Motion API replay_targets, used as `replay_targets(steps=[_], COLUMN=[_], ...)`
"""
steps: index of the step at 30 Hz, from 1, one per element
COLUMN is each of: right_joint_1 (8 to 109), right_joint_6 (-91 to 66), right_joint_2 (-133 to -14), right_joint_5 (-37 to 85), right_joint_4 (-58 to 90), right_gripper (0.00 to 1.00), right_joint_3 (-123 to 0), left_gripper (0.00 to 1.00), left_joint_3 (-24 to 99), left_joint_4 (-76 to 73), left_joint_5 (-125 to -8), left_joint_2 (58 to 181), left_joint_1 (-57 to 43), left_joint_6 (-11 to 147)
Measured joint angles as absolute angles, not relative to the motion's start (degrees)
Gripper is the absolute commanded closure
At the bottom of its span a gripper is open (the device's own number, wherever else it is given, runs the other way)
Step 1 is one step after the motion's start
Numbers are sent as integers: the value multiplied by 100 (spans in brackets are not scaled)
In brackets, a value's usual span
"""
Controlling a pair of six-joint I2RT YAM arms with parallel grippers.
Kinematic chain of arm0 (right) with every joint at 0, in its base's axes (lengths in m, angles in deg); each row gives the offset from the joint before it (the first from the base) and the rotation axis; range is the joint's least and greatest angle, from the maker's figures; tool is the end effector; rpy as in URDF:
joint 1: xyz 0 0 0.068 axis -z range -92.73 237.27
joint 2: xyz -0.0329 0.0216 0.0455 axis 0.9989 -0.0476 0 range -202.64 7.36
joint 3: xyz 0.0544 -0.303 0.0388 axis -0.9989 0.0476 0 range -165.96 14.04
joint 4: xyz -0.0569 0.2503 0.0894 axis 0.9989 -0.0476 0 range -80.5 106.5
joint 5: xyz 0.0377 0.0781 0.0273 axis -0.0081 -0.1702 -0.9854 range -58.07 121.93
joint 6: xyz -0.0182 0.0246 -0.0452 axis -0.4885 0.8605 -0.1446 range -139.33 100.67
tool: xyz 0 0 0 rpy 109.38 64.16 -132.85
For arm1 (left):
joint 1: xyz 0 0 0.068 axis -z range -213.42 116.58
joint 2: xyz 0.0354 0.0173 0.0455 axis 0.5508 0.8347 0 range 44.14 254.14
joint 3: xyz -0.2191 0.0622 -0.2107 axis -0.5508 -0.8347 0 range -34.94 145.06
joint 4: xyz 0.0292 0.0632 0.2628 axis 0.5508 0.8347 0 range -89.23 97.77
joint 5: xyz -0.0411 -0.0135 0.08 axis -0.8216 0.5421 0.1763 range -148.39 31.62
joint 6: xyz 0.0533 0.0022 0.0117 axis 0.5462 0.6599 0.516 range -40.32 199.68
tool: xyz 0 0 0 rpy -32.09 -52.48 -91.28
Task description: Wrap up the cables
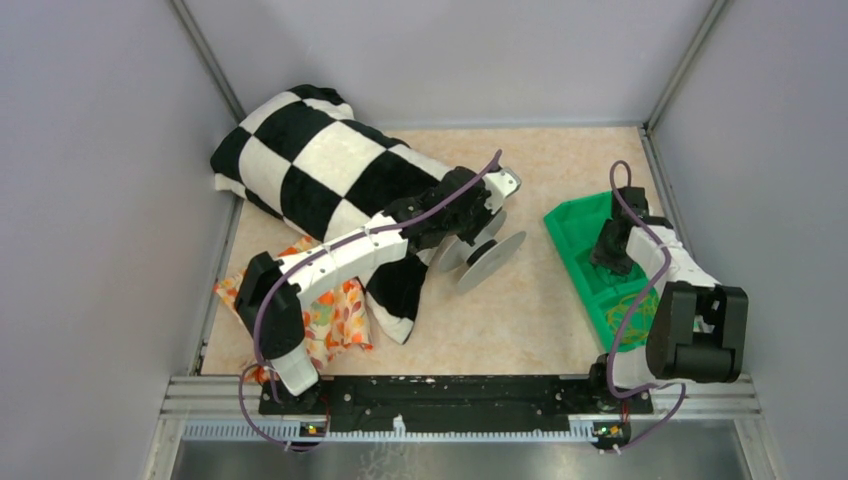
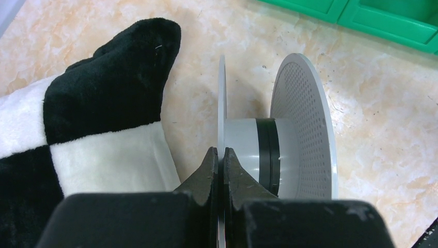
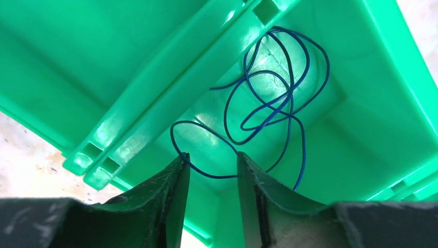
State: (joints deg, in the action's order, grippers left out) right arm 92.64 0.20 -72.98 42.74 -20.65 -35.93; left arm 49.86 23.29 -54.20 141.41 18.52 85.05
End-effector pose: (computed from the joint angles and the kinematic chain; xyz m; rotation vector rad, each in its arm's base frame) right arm 0.2608 -0.0315 0.2326 0.6371 2.6485 -0.1890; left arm 0.2561 -0.3225 0.3536 1.0205 1.9550 -0.3798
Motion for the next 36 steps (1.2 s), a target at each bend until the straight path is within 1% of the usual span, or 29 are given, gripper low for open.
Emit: replay_targets(steps=[1, 5, 7, 11, 15, 16, 18, 19, 20, 21, 25, 31, 32, 33, 36], right_joint_1=[9264, 9262, 9262, 9251, 9251, 9251, 9242, 9235, 9227, 9224, 9222, 9200, 9192, 9178, 9039], right_joint_6=[12, -23, -43, -32, -8, 5, 57, 86, 119, 138, 184, 195, 200, 213, 232], right_joint_2=[-7319, -7328, -7328, -7230, -6771, -6583, -6187, -5988, -5776, -5597, -5142, -4996, -4994, -4994, -4996], right_joint_5=[4276, 4274, 4270, 4252, 4161, 4095, 3968, 3927, 3870, 3824, 3625, 3124, 3002, 2875, 2574], right_joint_4=[-2019, -1849, -1838, -1903, -2065, -2120, -2214, -2255, -2301, -2384, -2618, -2681, -2686, -2679, -2679], right_gripper=[69, 92, 100, 100, 100, 100, 100, 100, 100, 100, 100, 100, 100, 100, 100], right_joint_3=[-3593, -3593, -3593, -3593, -3593, -3593, -3593, -3593, -3602, -3641, -4103, -4955, -5090, -5215, -5554], left_gripper=[100, 100, 100, 100, 100, 96, 79, 65, 54, 49, 46, 41, 40, 36, 33], left_joint_3=[5036, 5165, 5178, 5230, 5237, 5239, 5252, 5276, 5311, 5342, 5619, 5886, 5893, 5895, 5895], left_joint_4=[2408, 2626, 2672, 2797, 2852, 2865, 2902, 2930, 2970, 2998, 3147, 3241, 3241, 3241, 3245], left_joint_5=[-5420, -5416, -5448, -5593, -5669, -5676, -5702, -5713, -5732, -5759, -5905, -5949, -5955, -5966, -5973], left_joint_2=[14155, 14198, 14198, 14198, 14203, 14205, 14205, 14216, 14218, 14224, 14281, 14345, 14345, 14345, 14345], left_joint_1=[1842, 1789, 1748, 1636, 1520, 1494, 1448, 1428, 1417, 1407, 1383, 1383, 1383, 1383, 1383], left_joint_6=[8488, 8466, 8477, 8527, 8571, 8573, 8573, 8575, 8592, 8581, 8564, 8547, 8536, 8531, 8494])
